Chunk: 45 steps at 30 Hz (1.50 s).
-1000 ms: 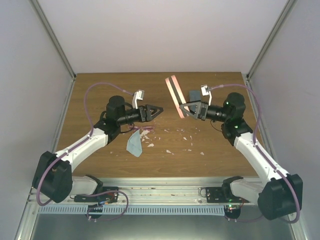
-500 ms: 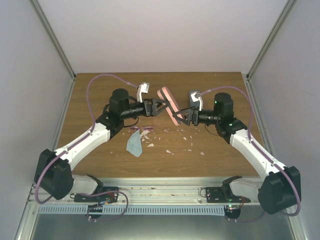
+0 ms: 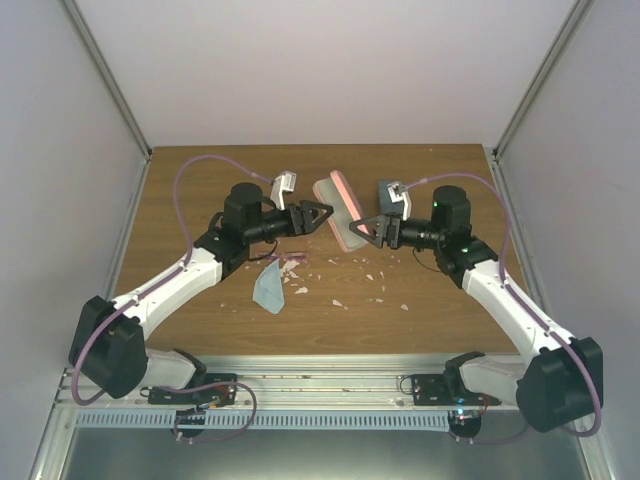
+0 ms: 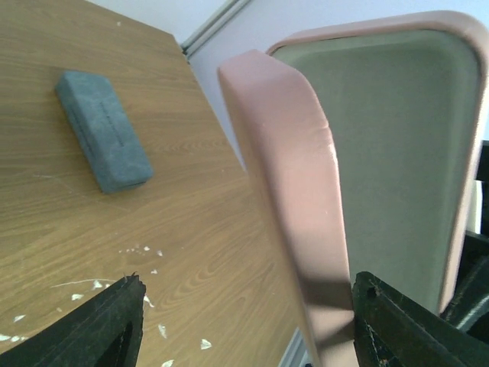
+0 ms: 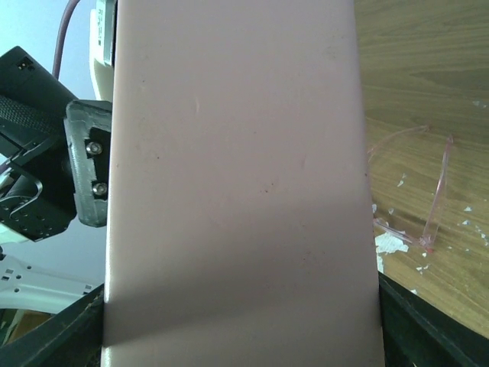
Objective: Organize the sunglasses
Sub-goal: Open the sunglasses case.
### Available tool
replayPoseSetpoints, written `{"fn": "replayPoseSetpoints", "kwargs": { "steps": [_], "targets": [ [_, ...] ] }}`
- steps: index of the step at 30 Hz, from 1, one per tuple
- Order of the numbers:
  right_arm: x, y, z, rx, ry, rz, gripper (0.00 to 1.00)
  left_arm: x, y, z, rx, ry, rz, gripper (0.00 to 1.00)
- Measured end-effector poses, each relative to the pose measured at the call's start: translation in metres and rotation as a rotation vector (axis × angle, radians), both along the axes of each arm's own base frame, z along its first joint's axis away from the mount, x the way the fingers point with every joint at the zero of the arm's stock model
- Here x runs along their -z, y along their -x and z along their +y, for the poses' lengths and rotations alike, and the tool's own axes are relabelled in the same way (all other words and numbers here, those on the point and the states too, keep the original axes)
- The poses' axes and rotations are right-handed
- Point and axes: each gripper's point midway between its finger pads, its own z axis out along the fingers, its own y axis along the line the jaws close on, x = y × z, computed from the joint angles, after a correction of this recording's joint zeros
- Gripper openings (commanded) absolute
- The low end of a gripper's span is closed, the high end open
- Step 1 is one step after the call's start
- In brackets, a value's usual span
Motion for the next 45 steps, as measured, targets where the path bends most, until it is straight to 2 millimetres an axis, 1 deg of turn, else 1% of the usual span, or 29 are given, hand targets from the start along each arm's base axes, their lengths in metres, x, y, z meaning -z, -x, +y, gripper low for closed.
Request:
{"fn": "replayPoseSetpoints", "kwargs": {
  "steps": [4,10,14,19,22,29,36,39,45],
  "targets": [
    [0.002,0.0,0.0,0.006,0.004,0.016,0.35,0.009,0.0,0.004,-0.008,-0.018,0.002,0.75],
    [0.003,0.003,0.001,-0.009,-0.002,0.035,0.35,0.007,0.002,0.007,-0.006,-0.031,-0.035,0.73],
    [0.009,0.001,0.003,-0.01,0.001,0.065,0.34,0.012,0.0,0.009,-0.017,-0.055,-0.033,0.66],
    [0.016,-0.001,0.004,-0.005,0.001,0.108,0.34,0.023,-0.002,0.015,-0.048,-0.093,-0.003,0.63],
    [0.019,-0.002,0.004,-0.002,-0.002,0.128,0.34,0.028,-0.003,0.017,-0.059,-0.107,0.012,0.58],
    [0.032,-0.005,0.005,0.004,0.009,0.169,0.35,0.042,-0.006,0.018,-0.058,-0.136,0.045,0.54],
    [0.04,-0.004,0.006,0.007,0.005,0.213,0.35,0.047,-0.006,0.02,-0.06,-0.147,0.057,0.46],
    [0.042,-0.003,0.006,0.01,0.003,0.234,0.35,0.054,-0.005,0.022,-0.063,-0.153,0.067,0.43],
    [0.047,-0.003,0.006,0.015,-0.005,0.255,0.35,0.067,-0.004,0.025,-0.069,-0.174,0.1,0.42]
  ]
}}
